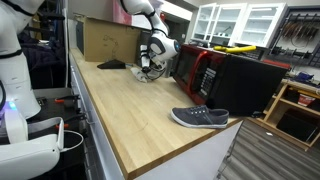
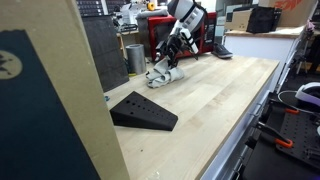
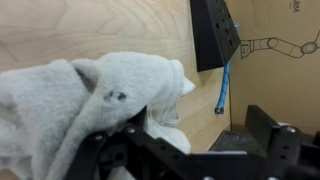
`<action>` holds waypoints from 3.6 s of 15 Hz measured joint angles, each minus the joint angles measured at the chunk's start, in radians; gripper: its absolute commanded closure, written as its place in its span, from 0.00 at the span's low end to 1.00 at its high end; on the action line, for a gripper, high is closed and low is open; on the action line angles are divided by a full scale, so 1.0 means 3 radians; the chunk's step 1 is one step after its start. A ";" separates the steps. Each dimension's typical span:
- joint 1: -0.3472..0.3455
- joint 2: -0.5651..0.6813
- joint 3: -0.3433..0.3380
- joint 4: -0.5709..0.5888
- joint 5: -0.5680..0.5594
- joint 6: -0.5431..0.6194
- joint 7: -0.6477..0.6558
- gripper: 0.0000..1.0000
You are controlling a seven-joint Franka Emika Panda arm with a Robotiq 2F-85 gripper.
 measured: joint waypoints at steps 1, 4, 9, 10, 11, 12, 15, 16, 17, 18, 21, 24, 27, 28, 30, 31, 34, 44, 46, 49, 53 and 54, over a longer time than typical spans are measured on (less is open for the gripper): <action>-0.0024 0.0037 0.0000 -0.0002 -0.0019 -0.0002 0.0000 0.00; -0.0047 0.0081 0.0008 -0.0003 -0.0034 -0.0029 0.0001 0.00; -0.0054 0.0077 0.0010 -0.0003 -0.0090 -0.0068 0.0001 0.00; -0.0062 0.0073 0.0010 -0.0003 -0.0091 -0.0076 0.0001 0.00; -0.0076 0.0067 0.0011 -0.0004 -0.0092 -0.0083 -0.0011 0.00; -0.0091 0.0055 0.0011 -0.0005 -0.0092 -0.0091 -0.0045 0.00; -0.0144 0.0008 0.0018 -0.0004 -0.0076 -0.0100 -0.0127 0.00; -0.0158 -0.0007 0.0022 -0.0003 -0.0055 -0.0100 -0.0140 0.00; -0.0165 -0.0018 0.0024 -0.0003 -0.0026 -0.0099 -0.0157 0.00; -0.0165 -0.0025 0.0027 -0.0003 0.0007 -0.0093 -0.0170 0.00; -0.0146 -0.0032 0.0060 -0.0004 0.0110 0.0013 -0.0173 0.00; -0.0062 -0.0030 0.0079 -0.0011 0.0182 0.0284 -0.0173 0.00; 0.0032 -0.0029 0.0115 -0.0012 0.0219 0.0602 -0.0173 0.00; 0.0057 -0.0028 0.0127 -0.0012 0.0220 0.0697 -0.0173 0.00; 0.0097 -0.0022 0.0146 -0.0012 0.0220 0.0891 -0.0173 0.00; 0.0112 -0.0017 0.0148 -0.0012 0.0220 0.0990 -0.0173 0.00; 0.0135 -0.0006 0.0149 -0.0002 0.0216 0.1352 -0.0178 0.00; -0.0200 -0.0636 0.0060 0.0009 -0.0242 0.0959 -0.0292 0.00; -0.0289 -0.0857 -0.0026 -0.0010 -0.0561 0.0340 -0.0291 0.00; -0.0340 -0.1110 -0.0145 -0.0021 -0.1078 -0.0405 -0.0291 0.00; -0.0296 -0.1374 -0.0165 -0.0159 -0.1700 -0.0669 -0.0327 0.00; -0.0271 -0.1451 -0.0162 -0.0224 -0.1809 -0.0668 -0.0367 0.00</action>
